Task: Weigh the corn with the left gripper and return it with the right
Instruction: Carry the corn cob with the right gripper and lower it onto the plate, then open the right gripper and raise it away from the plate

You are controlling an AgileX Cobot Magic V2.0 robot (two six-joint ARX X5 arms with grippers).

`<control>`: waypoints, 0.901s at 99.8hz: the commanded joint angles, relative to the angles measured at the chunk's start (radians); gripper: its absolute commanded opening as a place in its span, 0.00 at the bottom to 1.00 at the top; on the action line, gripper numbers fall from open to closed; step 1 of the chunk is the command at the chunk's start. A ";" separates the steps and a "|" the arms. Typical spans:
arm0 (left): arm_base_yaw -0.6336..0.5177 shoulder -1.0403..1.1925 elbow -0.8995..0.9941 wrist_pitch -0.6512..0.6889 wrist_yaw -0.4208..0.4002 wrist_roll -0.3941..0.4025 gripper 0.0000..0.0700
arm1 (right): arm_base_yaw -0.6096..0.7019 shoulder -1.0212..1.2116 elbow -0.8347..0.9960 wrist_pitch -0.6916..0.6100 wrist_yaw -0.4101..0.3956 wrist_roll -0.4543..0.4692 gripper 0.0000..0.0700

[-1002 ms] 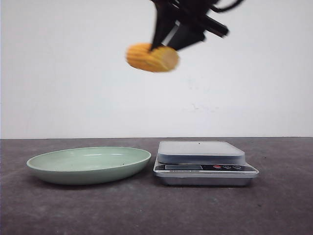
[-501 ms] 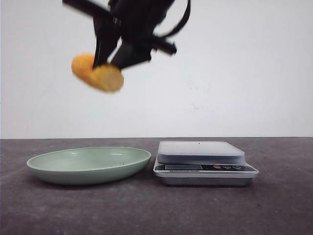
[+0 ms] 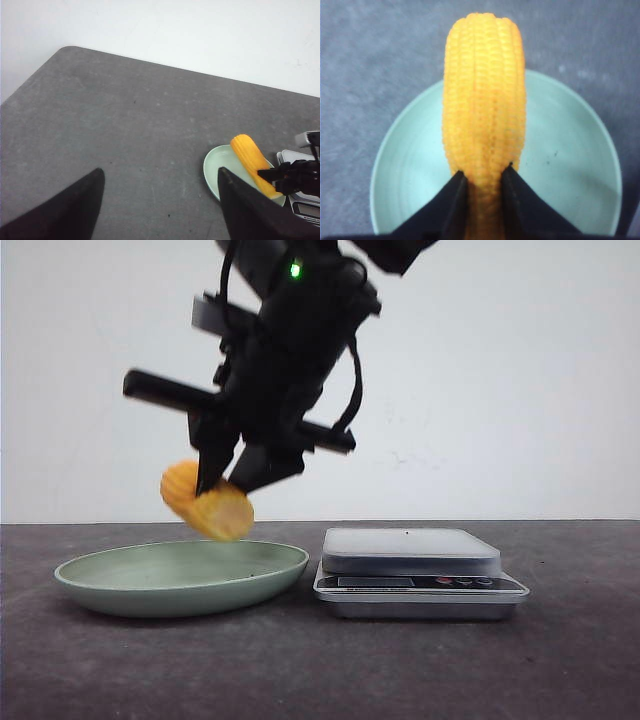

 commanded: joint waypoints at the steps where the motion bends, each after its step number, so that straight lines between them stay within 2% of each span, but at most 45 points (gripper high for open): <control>1: 0.000 0.000 0.014 -0.025 0.000 -0.007 0.62 | 0.010 0.037 0.020 0.012 0.011 0.064 0.00; 11: 0.000 0.000 0.014 -0.025 0.000 -0.007 0.62 | 0.012 0.069 0.020 0.009 0.018 0.090 0.00; 16: 0.000 0.000 0.014 -0.025 0.000 -0.008 0.62 | 0.013 0.080 0.020 0.008 0.015 0.093 0.06; 21: 0.000 -0.001 0.014 -0.025 0.000 -0.008 0.62 | 0.013 0.081 0.020 0.002 0.016 0.094 0.19; 30: 0.000 0.000 0.014 -0.025 0.000 -0.008 0.62 | 0.019 0.081 0.020 0.008 0.019 0.092 0.51; 36: 0.000 0.000 0.014 -0.025 0.000 -0.009 0.62 | 0.019 0.081 0.020 0.026 0.016 0.092 0.62; 66: 0.000 0.000 0.014 -0.025 0.000 -0.011 0.62 | 0.018 0.061 0.040 0.033 -0.019 0.056 0.62; 90: 0.000 -0.001 0.014 -0.025 0.000 -0.011 0.62 | -0.044 -0.078 0.059 -0.033 -0.019 -0.087 0.62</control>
